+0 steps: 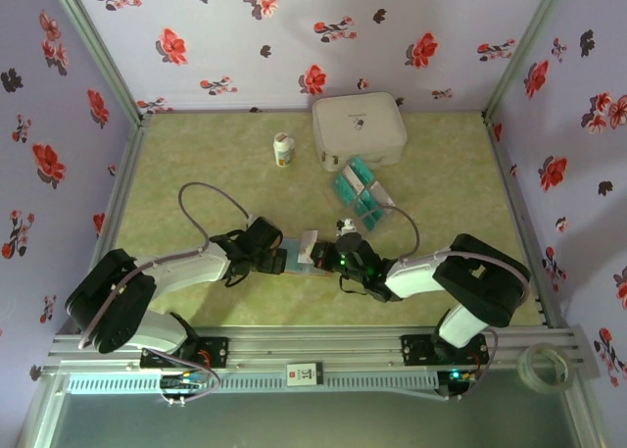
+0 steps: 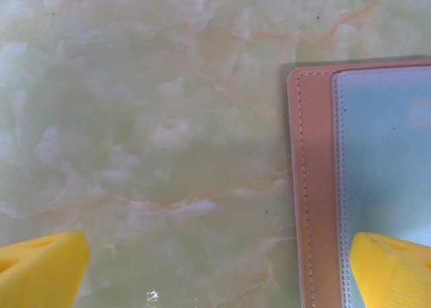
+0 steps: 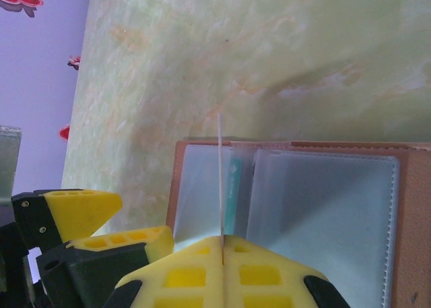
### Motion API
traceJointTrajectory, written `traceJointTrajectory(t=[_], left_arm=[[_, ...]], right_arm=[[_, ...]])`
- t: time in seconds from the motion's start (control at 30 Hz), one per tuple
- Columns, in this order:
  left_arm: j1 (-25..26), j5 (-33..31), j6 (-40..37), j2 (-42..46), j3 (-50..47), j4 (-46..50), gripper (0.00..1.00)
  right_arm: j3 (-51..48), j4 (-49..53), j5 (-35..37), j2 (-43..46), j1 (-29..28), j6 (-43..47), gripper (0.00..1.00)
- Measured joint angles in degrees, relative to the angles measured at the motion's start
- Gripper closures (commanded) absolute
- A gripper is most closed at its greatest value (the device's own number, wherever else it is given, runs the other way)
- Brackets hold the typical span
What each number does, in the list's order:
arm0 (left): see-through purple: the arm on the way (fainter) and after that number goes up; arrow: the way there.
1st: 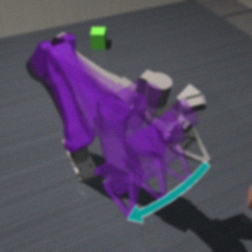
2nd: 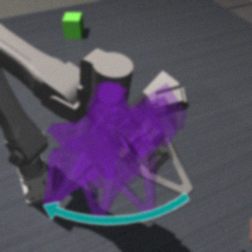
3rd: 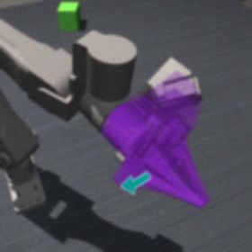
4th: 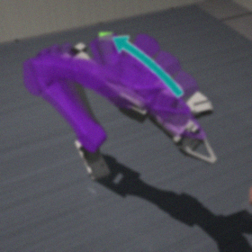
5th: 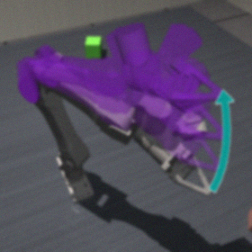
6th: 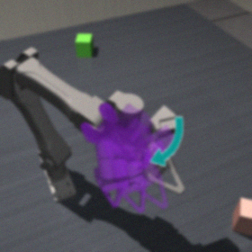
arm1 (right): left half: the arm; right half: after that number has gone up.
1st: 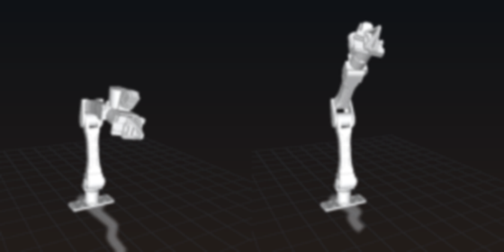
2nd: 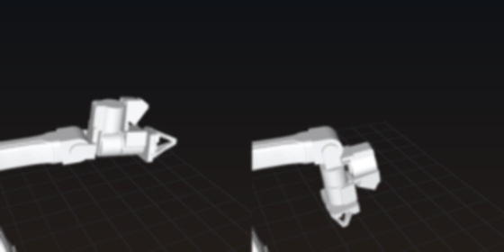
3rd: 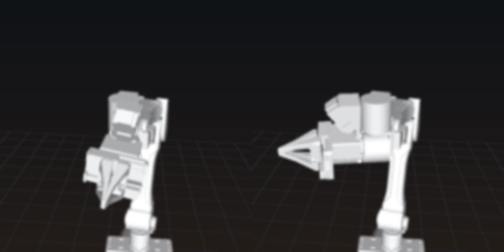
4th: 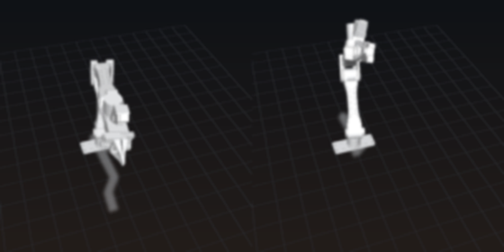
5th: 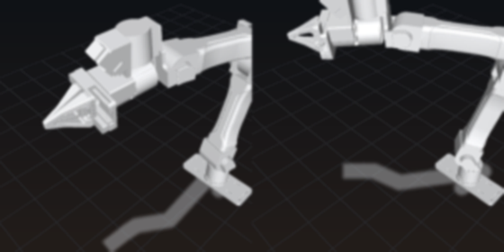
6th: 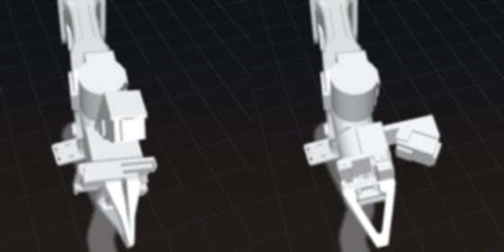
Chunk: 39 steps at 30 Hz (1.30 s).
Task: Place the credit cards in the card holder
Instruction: Insert the credit card into the card slot.
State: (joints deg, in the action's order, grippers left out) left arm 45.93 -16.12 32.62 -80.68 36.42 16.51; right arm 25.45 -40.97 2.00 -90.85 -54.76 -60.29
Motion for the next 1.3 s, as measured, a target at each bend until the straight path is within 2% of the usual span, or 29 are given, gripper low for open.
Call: traceJointTrajectory(t=[1.3], left_arm=[[0.00, -0.42, 0.20, 0.00, -0.59, -0.22, 0.00]], right_arm=[[-3.06, -12.22, 0.66, -6.64, -1.79, -4.63, 1.00]])
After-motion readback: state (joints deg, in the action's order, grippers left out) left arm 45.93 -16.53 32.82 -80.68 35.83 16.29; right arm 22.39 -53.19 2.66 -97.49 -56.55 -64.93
